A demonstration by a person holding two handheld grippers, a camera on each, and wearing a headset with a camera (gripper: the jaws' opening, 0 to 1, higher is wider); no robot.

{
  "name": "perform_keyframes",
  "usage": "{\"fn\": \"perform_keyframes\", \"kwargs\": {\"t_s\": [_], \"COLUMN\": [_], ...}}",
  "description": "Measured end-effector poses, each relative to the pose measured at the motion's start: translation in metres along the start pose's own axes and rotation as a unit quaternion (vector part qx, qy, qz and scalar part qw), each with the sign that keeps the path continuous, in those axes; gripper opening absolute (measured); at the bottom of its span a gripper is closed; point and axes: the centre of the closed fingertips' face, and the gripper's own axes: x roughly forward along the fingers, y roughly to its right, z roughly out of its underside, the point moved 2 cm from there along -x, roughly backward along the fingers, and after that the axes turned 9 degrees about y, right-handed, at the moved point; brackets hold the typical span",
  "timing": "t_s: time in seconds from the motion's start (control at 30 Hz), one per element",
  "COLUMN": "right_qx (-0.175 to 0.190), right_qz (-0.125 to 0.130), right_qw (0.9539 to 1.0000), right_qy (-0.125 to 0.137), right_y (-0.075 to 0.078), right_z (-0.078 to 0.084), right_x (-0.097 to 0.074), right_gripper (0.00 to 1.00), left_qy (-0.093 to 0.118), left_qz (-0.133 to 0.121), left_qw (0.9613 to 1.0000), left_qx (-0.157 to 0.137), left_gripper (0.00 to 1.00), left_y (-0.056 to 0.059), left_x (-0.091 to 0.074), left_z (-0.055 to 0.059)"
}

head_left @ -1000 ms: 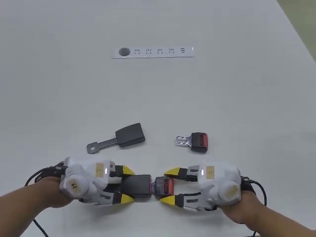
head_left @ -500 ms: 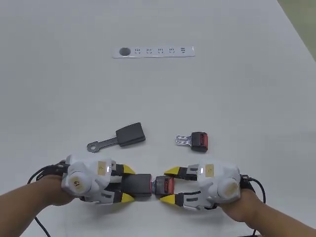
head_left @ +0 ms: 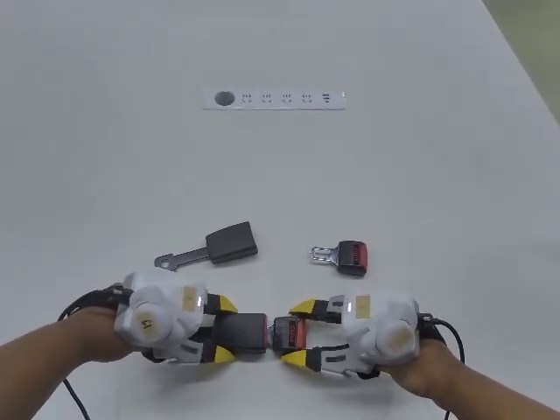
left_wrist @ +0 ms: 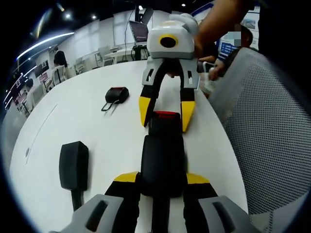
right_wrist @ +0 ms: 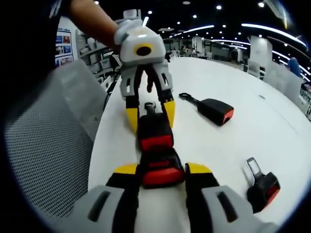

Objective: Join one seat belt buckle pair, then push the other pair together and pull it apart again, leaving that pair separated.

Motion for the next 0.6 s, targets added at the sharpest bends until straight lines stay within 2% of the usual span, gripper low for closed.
{"fn": "perform_keyframes", "kwargs": {"t_s": [0.03,0.07,0.1,0.17,0.2,0.23,0.27,0.33,0.4,0.43,0.53,0.6], "right_qx": [0.007,0.034,0.039,0.038,0.035,0.028,0.034,0.039,0.035,0.037,0.039,0.044], "right_qz": [0.003,0.007,0.012,0.02,0.027,0.042,0.046,0.054,0.063,0.066,0.082,0.093], "right_qw": [0.9999,0.9992,0.9988,0.9984,0.9979,0.9968,0.9963,0.9957,0.9951,0.9944,0.9932,0.992], "right_qy": [0.007,0.023,0.026,0.035,0.046,0.061,0.064,0.064,0.068,0.074,0.073,0.073], "right_y": [0.0,0.001,0.002,0.007,0.01,0.016,0.018,0.022,0.027,0.029,0.039,0.046], "right_z": [-0.002,-0.008,-0.012,-0.021,-0.025,-0.032,-0.035,-0.037,-0.04,-0.041,-0.04,-0.04], "right_x": [0.0,-0.001,-0.003,-0.007,-0.008,-0.01,-0.013,-0.016,-0.02,-0.022,-0.029,-0.035], "right_gripper": [0.43,0.51,0.57,0.69,0.73,0.77,0.81,0.82,0.85,0.86,0.88,0.88], "left_qy": [-0.001,0.0,0.005,0.035,0.045,0.054,0.067,0.085,0.093,0.098,0.095,0.099], "left_qz": [0.0,-0.001,-0.001,-0.012,-0.019,-0.034,-0.046,-0.059,-0.062,-0.066,-0.08,-0.092], "left_qw": [1.0,1.0,0.9998,0.9982,0.9969,0.9948,0.9935,0.9913,0.9887,0.9884,0.9887,0.9873], "left_qx": [-0.007,-0.01,-0.017,-0.047,-0.062,-0.079,-0.08,-0.081,-0.101,-0.096,-0.084,-0.083], "left_gripper": [0.38,0.4,0.45,0.54,0.62,0.67,0.72,0.74,0.75,0.76,0.77,0.77], "left_y": [0.001,0.002,0.003,0.003,0.001,-0.003,-0.007,-0.012,-0.014,-0.017,-0.026,-0.034], "left_x": [-0.001,-0.002,-0.004,-0.008,-0.01,-0.013,-0.017,-0.022,-0.028,-0.031,-0.038,-0.043], "left_z": [0.0,-0.001,-0.003,-0.014,-0.018,-0.023,-0.028,-0.036,-0.041,-0.045,-0.047,-0.05]}}
